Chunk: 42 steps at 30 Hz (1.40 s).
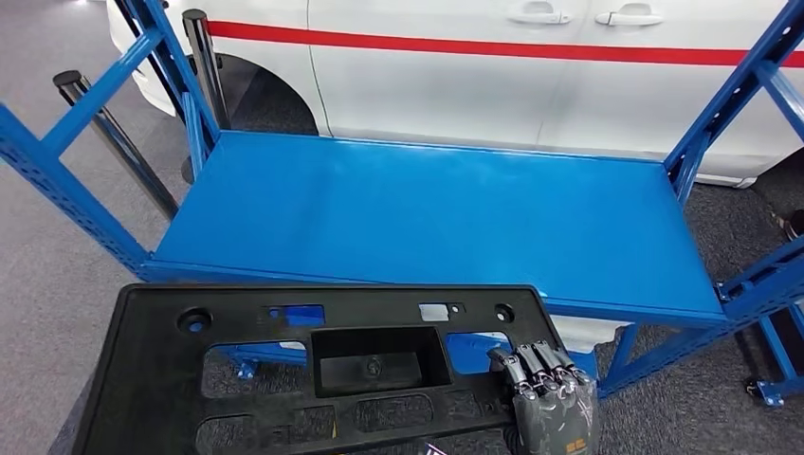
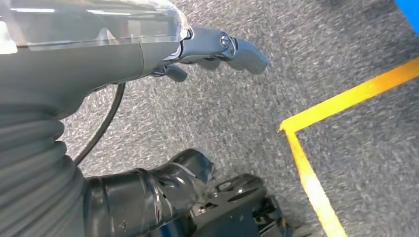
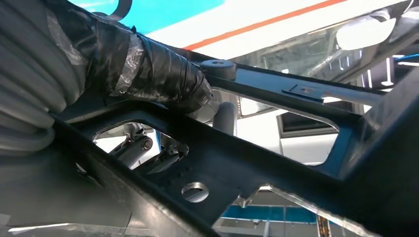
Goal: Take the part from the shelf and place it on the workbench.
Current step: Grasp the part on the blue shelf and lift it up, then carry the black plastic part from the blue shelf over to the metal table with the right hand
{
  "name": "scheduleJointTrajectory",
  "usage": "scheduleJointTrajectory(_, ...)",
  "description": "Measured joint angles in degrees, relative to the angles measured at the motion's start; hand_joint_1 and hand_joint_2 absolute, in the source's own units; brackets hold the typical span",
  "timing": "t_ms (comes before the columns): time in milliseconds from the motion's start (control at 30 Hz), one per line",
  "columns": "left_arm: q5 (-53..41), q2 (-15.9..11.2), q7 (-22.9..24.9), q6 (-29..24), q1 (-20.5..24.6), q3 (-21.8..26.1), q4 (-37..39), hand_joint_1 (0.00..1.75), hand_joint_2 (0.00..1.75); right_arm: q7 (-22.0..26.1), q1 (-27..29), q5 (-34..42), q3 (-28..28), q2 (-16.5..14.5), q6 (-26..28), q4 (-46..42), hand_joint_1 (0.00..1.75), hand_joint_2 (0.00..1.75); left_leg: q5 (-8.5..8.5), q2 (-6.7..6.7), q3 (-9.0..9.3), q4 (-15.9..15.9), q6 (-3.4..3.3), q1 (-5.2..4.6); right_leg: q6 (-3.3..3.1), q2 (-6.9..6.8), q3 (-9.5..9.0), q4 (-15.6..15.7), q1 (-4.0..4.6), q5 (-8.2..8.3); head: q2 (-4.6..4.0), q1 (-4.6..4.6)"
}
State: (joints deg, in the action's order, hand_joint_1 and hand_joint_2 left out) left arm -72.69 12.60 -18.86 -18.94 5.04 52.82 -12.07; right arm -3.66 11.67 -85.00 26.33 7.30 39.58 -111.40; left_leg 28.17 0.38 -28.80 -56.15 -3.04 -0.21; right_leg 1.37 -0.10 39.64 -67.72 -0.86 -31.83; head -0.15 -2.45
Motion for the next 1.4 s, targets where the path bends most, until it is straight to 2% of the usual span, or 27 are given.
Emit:
scheduleJointTrajectory(33,0.0,0.0,0.0,0.0,0.0,0.0,0.0,0.00,1.75,0.0,0.0,0.0,0.0,0.0,0.0,0.0,1.75,1.75,-0.55,0.08,-0.87,-0.2,-0.15,-0.12,0.03,0.02,0.63,-3.6,0.00,-2.30,0.00,-0.01)
scheduleJointTrajectory(67,0.0,0.0,0.0,0.0,0.0,0.0,0.0,0.00,1.75,0.0,0.0,0.0,0.0,0.0,0.0,0.0,1.75,1.75,-1.09,0.14,-1.85,-0.4,-0.15,-0.21,0.06,0.02,0.81,-6.5,0.00,-3.26,0.00,-0.01)
scheduleJointTrajectory(133,0.0,0.0,0.0,0.0,0.0,0.0,0.0,0.00,1.75,0.0,0.0,0.0,0.0,0.0,0.0,0.0,1.75,1.75,-2.01,0.24,-3.82,-1.1,-0.04,-0.28,0.06,0.01,-1.00,-7.5,-0.02,-1.38,0.00,-0.01)
scheduleJointTrajectory(200,0.0,0.0,0.0,0.0,0.0,0.1,0.0,0.00,1.75,0.0,0.0,0.0,0.0,0.0,0.0,0.0,1.75,1.75,-2.68,0.24,-5.54,-1.9,0.26,-0.30,-0.08,0.01,-6.05,-1.8,-0.07,1.04,0.00,-0.01)
scheduleJointTrajectory(267,0.0,0.0,0.0,0.0,0.0,0.1,0.0,0.00,1.75,0.1,-0.1,0.0,0.0,0.0,0.0,0.0,1.75,1.75,-3.24,0.18,-6.64,-2.8,0.75,-0.46,-0.42,0.08,-11.05,5.6,0.10,0.31,0.00,0.02)
scheduleJointTrajectory(300,0.0,0.0,-0.1,0.0,0.0,0.1,0.0,0.00,1.75,0.2,-0.1,0.1,0.0,0.0,0.0,0.0,1.75,1.75,-3.61,0.17,-6.96,-3.1,1.03,-0.51,-0.68,0.11,-12.21,7.7,0.22,-0.41,0.00,0.04)
scheduleJointTrajectory(367,0.0,0.0,-0.1,0.0,-0.1,0.1,0.0,0.00,1.75,0.4,-0.1,0.1,0.0,0.0,0.0,0.0,1.75,1.75,-4.31,0.08,-7.36,-3.3,1.62,-0.47,-1.45,0.06,-12.13,8.9,0.33,-0.27,0.00,0.02)
scheduleJointTrajectory(400,0.0,0.0,-0.2,0.0,-0.1,0.1,0.0,0.00,1.75,0.4,-0.1,0.1,0.0,0.0,0.0,0.0,1.75,1.75,-3.83,-0.03,-7.68,-3.6,1.95,-0.36,-1.94,-0.04,-11.68,8.9,0.29,0.25,0.00,0.03)
scheduleJointTrajectory(433,0.0,0.0,-0.2,0.0,-0.2,0.1,0.0,0.00,1.75,0.6,-0.1,0.1,0.0,0.0,0.0,0.0,1.75,1.75,-2.26,-0.14,-8.14,-4.7,2.31,-0.26,-2.46,-0.15,-11.12,9.0,0.24,0.84,0.00,0.04)
scheduleJointTrajectory(533,-0.1,0.0,-0.2,0.1,-0.2,0.2,0.0,0.00,1.75,0.9,-0.1,0.2,-0.1,0.0,0.0,0.0,1.75,1.75,6.03,-0.29,-10.35,-13.9,3.13,0.06,-3.25,-0.35,-8.74,9.0,0.30,2.78,0.00,0.16)
scheduleJointTrajectory(567,-0.1,0.0,-0.2,0.1,-0.2,0.2,0.0,0.00,1.75,1.0,-0.1,0.2,-0.1,0.0,0.0,0.0,1.75,1.75,7.37,-0.29,-10.76,-17.2,3.22,0.11,-3.27,-0.42,-7.89,8.9,0.38,3.42,0.00,0.17)
scheduleJointTrajectory(600,-0.1,0.0,-0.2,0.1,-0.2,0.2,0.0,0.00,1.75,1.0,-0.1,0.2,-0.1,0.0,0.0,0.0,1.75,1.75,7.15,-0.29,-10.50,-19.0,3.19,0.13,-3.26,-0.47,-7.02,8.8,0.46,4.05,0.00,0.17)
scheduleJointTrajectory(633,-0.1,0.0,-0.2,0.1,-0.2,0.2,0.0,0.00,1.75,1.0,-0.1,0.2,-0.1,0.0,0.0,0.0,1.75,1.75,5.76,-0.29,-9.39,-19.1,3.08,0.13,-3.24,-0.53,-6.16,8.7,0.52,4.62,0.00,0.17)
scheduleJointTrajectory(700,-0.1,0.0,-0.2,0.1,-0.2,0.2,0.0,0.00,1.75,1.0,-0.1,0.2,-0.1,0.0,0.0,0.0,1.75,1.75,2.37,-0.33,-4.37,-13.4,2.60,0.04,-3.15,-0.53,-4.74,8.3,0.58,5.61,0.00,0.18)
scheduleJointTrajectory(767,-0.1,0.0,-0.2,0.1,0.0,0.2,0.0,0.00,1.75,1.0,-0.1,0.2,-0.1,0.0,0.0,0.0,1.75,1.75,2.33,-0.41,1.74,-4.4,2.02,-0.26,-2.79,-0.51,-3.93,8.1,0.63,6.51,0.00,0.17)
scheduleJointTrajectory(833,-0.1,0.0,-0.2,0.1,0.1,0.2,0.0,0.00,1.75,1.1,-0.1,0.2,-0.1,-0.1,0.0,0.0,1.75,1.75,3.34,-0.45,4.33,0.5,1.55,-0.62,-2.17,-0.56,-3.68,8.3,0.54,7.59,0.00,0.17)
scheduleJointTrajectory(900,-0.1,0.0,-0.3,0.1,0.1,0.2,0.0,0.00,1.75,1.3,-0.1,0.2,-0.1,-0.1,0.0,0.0,1.75,1.75,2.31,-0.26,3.93,1.4,1.03,-0.56,-1.51,-0.51,-3.46,8.5,0.46,8.16,0.00,0.15)
scheduleJointTrajectory(933,-0.1,0.0,-0.3,0.1,0.1,0.2,0.0,0.00,1.75,1.5,0.0,0.2,-0.2,-0.1,0.0,0.0,1.75,1.75,1.54,-0.07,3.48,1.7,0.61,-0.46,-1.25,-0.41,-3.12,7.9,0.45,7.01,0.00,0.12)
scheduleJointTrajectory(1033,-0.1,0.0,-0.3,0.1,0.1,0.2,0.0,0.00,1.75,2.1,0.1,0.3,-0.3,-0.1,0.0,0.0,1.75,1.75,-0.58,0.32,1.17,1.7,-0.41,-0.44,-0.72,-0.15,-1.13,0.1,0.28,-1.33,0.00,0.10)
scheduleJointTrajectory(1067,-0.1,0.0,-0.3,0.1,0.1,0.2,0.0,0.00,1.75,2.2,0.2,0.3,-0.4,-0.1,0.0,0.0,1.75,1.75,-1.13,0.35,0.20,1.4,-0.47,-0.50,-0.55,-0.13,-0.61,-3.2,0.15,-3.06,0.00,0.11)
scheduleJointTrajectory(1100,-0.1,0.0,-0.3,0.1,0.1,0.2,0.0,0.00,1.75,2.4,0.3,0.3,-0.6,-0.1,0.0,0.0,1.75,1.75,-1.65,0.39,-0.85,1.0,-0.41,-0.54,-0.36,-0.13,-0.54,-5.8,-0.02,-3.17,0.00,0.11)
scheduleJointTrajectory(1133,-0.2,0.0,-0.3,0.1,0.1,0.2,0.0,0.00,1.75,2.7,0.4,0.4,-0.7,-0.2,0.0,0.0,1.75,1.75,-2.12,0.42,-1.99,0.5,-0.29,-0.56,-0.16,-0.13,-1.13,-6.9,-0.24,-1.94,0.00,0.13)
scheduleJointTrajectory(1200,-0.2,0.0,-0.3,0.1,0.1,0.2,0.0,0.00,1.75,3.6,0.4,0.7,-1.1,-0.4,0.0,0.0,1.75,1.75,-2.80,0.45,-4.35,-1.0,0.08,-0.54,0.22,-0.14,-4.90,-3.6,-0.78,1.49,0.00,0.13)
scheduleJointTrajectory(1233,-0.2,0.0,-0.3,0.1,0.1,0.2,0.0,0.00,1.75,4.2,0.5,1.1,-1.3,-0.7,0.0,0.0,1.75,1.75,-3.01,0.41,-5.38,-1.8,0.31,-0.59,0.35,-0.13,-7.59,0.0,-0.87,1.74,0.00,0.11)
scheduleJointTrajectory(1300,-0.1,0.0,-0.4,0.1,0.1,0.2,0.0,0.00,1.75,5.8,0.6,2.2,-2.0,-1.4,0.0,0.0,1.75,1.75,-3.45,0.34,-6.72,-3.2,0.91,-0.67,0.00,-0.05,-11.45,6.2,-0.72,0.00,0.00,0.15)
scheduleJointTrajectory(1333,-0.1,0.0,-0.4,0.0,0.1,0.2,0.0,0.00,1.75,6.8,0.8,2.9,-2.5,-1.9,0.0,0.0,1.75,1.75,-3.80,0.31,-7.06,-3.5,1.26,-0.67,-0.37,0.00,-12.03,7.6,-0.47,-0.80,0.00,0.17)
scheduleJointTrajectory(1400,-0.1,0.0,-0.4,0.0,0.0,0.3,0.0,0.00,1.75,9.6,1.1,4.7,-3.6,-2.9,0.0,0.0,1.75,1.75,-4.24,0.25,-7.51,-3.7,2.03,-0.42,-1.44,-0.10,-11.35,8.1,-0.33,-0.25,0.00,0.17)
